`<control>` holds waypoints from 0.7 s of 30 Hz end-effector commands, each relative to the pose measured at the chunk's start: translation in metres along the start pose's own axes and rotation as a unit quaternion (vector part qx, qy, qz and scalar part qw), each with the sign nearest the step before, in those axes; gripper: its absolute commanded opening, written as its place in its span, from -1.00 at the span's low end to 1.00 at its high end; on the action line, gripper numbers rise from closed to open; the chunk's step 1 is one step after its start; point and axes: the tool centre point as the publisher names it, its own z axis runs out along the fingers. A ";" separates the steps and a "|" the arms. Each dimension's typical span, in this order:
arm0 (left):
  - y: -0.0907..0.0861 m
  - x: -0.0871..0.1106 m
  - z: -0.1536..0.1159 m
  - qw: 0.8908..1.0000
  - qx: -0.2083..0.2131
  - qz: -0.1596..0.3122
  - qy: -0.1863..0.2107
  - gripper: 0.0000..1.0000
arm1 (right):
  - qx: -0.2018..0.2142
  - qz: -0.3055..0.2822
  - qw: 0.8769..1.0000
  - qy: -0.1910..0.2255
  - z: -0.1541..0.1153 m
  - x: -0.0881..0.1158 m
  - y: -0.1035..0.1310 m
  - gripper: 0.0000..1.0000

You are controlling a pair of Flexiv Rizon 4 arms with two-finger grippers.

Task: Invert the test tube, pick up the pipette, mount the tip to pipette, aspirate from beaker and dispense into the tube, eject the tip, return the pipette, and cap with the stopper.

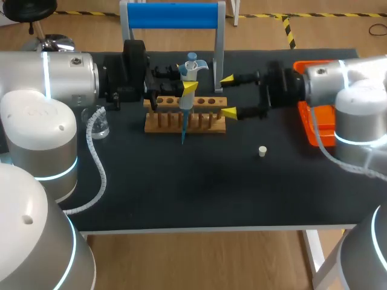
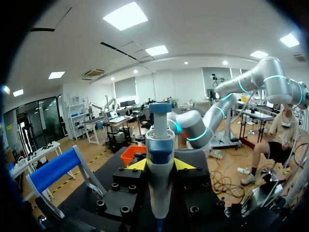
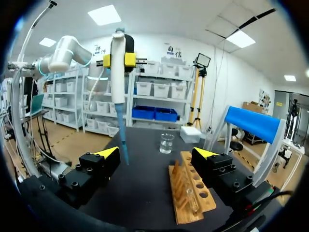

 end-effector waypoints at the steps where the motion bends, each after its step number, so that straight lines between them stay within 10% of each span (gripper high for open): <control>1: 0.000 0.000 0.001 1.000 -0.001 0.000 -0.001 -1.00 | -0.016 0.003 1.000 -0.018 -0.018 0.021 0.006 1.00; 21: 0.000 0.000 0.001 1.000 -0.001 0.000 -0.001 -1.00 | -0.066 0.038 0.997 0.003 0.011 0.063 0.057 1.00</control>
